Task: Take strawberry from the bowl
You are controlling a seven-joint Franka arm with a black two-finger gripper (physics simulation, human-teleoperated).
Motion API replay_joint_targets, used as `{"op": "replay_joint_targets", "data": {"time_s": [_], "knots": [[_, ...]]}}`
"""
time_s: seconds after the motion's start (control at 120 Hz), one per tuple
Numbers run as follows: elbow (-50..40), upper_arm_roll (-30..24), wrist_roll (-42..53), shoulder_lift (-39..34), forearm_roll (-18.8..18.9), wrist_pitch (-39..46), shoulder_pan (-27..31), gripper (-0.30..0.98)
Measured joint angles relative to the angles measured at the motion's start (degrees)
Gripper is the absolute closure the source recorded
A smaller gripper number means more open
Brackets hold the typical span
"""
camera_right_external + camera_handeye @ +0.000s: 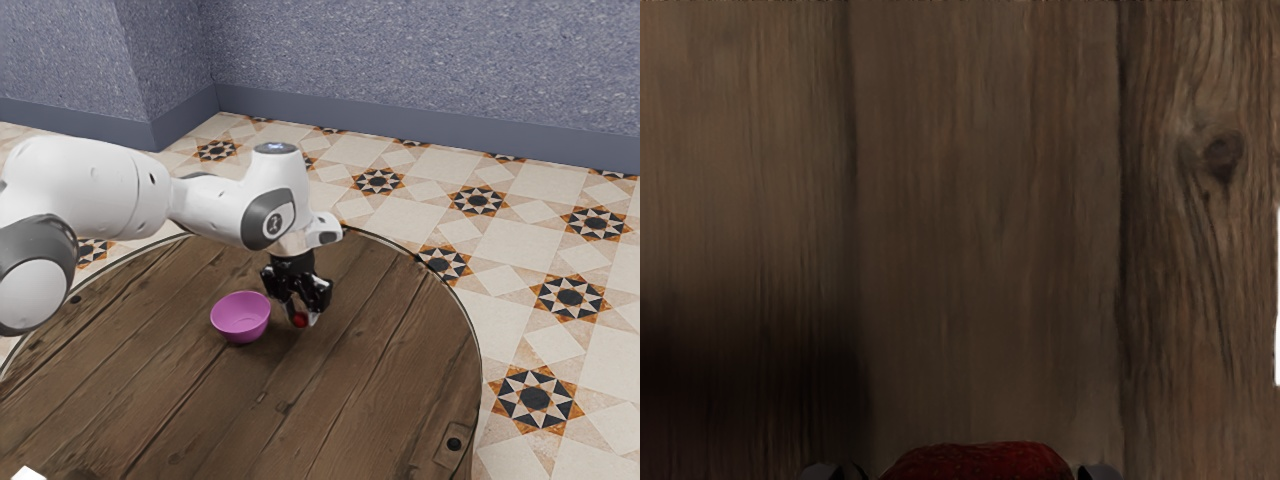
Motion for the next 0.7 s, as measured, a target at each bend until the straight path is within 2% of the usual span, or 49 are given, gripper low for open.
{"op": "replay_joint_targets", "data": {"time_s": [0.117, 0.258, 0.367, 0.567, 0.7], "knots": [[0.01, -0.04, 0.02, -0.63, -0.31, 0.04, -0.15, 0.25], [-0.16, 0.3, 0.04, -3.69, -0.39, -0.07, -1.29, 0.13], [-0.45, 0.5, 0.06, -7.67, 0.65, -0.85, -1.74, 0.08], [0.17, 0.58, 0.1, -15.38, 5.1, -4.35, -2.27, 0.03], [8.09, 0.63, 0.14, -17.04, 7.54, -9.17, -2.2, 0.02]]}}
